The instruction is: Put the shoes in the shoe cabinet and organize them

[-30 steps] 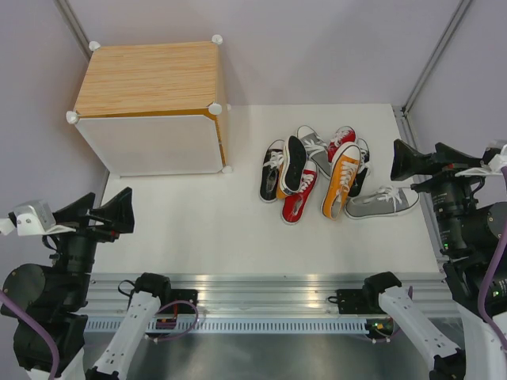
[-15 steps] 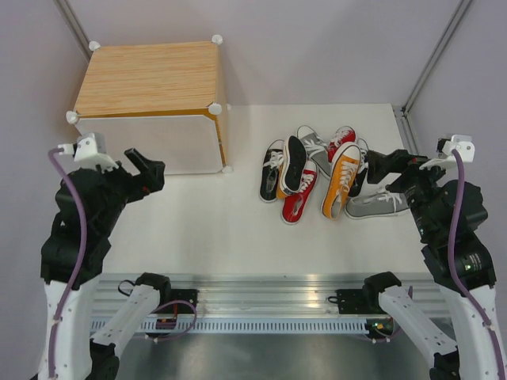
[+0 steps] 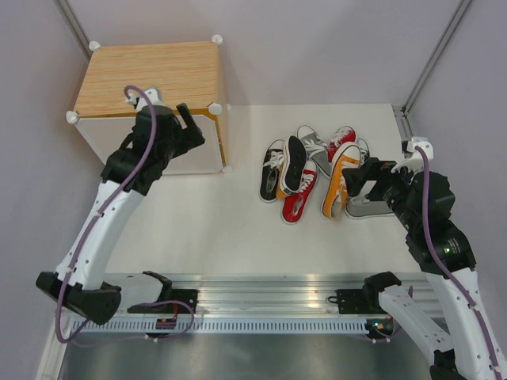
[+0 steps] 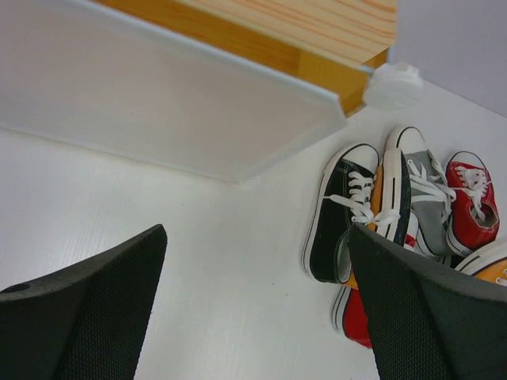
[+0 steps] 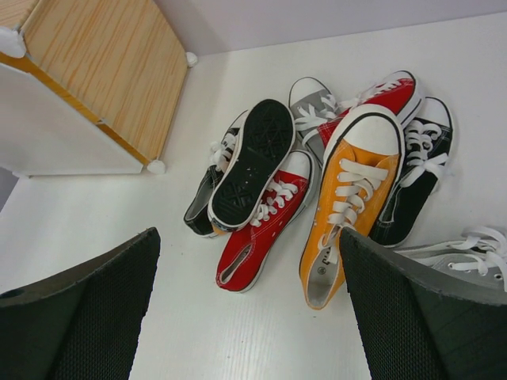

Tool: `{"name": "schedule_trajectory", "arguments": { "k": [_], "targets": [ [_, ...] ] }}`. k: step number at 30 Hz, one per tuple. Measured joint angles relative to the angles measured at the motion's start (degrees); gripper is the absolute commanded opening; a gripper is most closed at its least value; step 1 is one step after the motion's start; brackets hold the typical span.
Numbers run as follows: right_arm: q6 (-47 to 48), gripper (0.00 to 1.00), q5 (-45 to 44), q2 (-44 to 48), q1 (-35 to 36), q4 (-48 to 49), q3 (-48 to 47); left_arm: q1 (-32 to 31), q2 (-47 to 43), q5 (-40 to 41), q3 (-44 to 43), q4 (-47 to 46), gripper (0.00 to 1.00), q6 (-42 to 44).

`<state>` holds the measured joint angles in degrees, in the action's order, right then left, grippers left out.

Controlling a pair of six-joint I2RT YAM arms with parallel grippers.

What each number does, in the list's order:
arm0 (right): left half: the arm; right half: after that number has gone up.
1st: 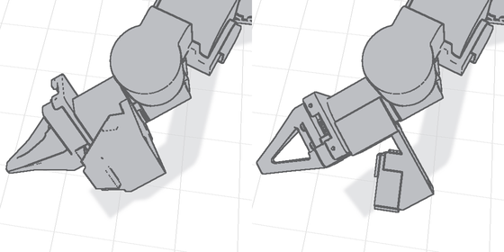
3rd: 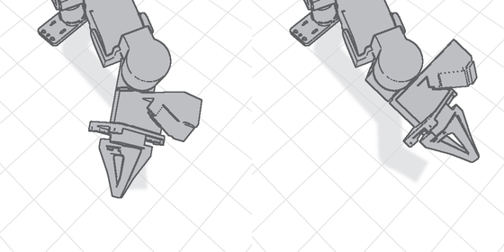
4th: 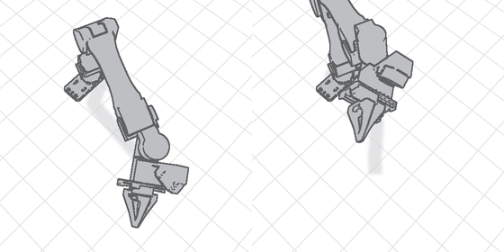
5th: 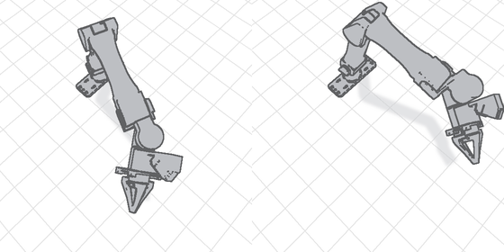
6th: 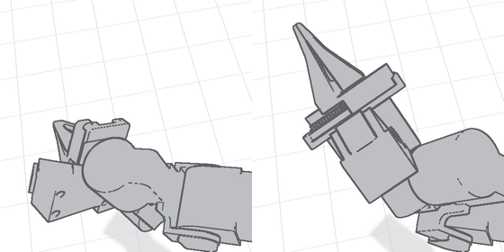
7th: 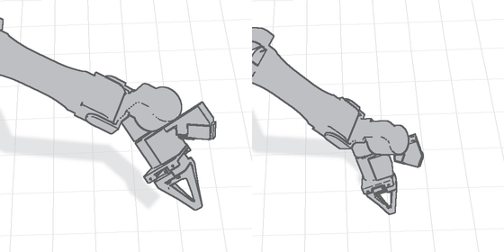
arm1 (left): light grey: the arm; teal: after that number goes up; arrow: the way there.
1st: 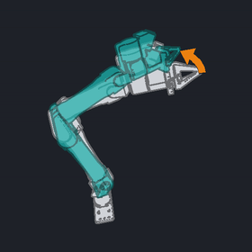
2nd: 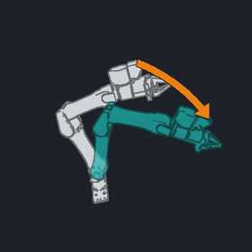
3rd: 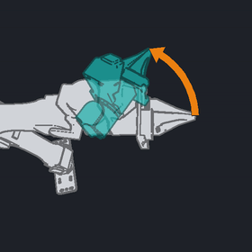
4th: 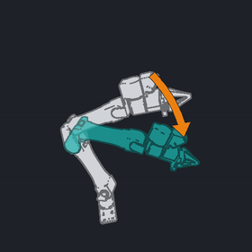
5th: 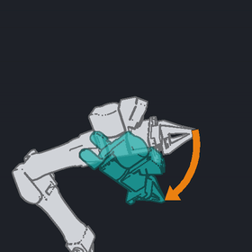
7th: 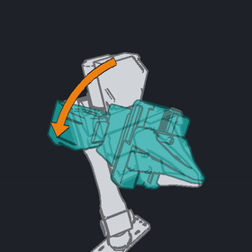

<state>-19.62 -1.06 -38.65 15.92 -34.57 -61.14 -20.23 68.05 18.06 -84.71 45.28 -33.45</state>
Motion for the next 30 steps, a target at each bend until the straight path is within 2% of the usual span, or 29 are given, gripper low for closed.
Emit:
{"name": "schedule_trajectory", "arguments": {
  "k": [5,13,20,30],
  "targets": [
    [0.07,0.98,2.56,0.55,0.0,0.09,0.07,-6.75,9.88,11.85,-7.43,-3.8,0.99,-0.11],
    [0.17,0.98,3.67,1.92,0.0,0.0,0.07,-8.48,18.25,25.44,-11.98,-5.6,0.98,-0.83],
    [0.94,0.98,3.72,2.56,0.13,-0.24,0.48,-9.22,21.88,31.26,-13.25,-6.58,0.96,-1.05],
    [2.05,0.98,2.95,2.54,1.4,-0.31,0.48,-9.42,23.87,35.08,-13.25,-6.71,0.95,-1.49]
  ]
}}
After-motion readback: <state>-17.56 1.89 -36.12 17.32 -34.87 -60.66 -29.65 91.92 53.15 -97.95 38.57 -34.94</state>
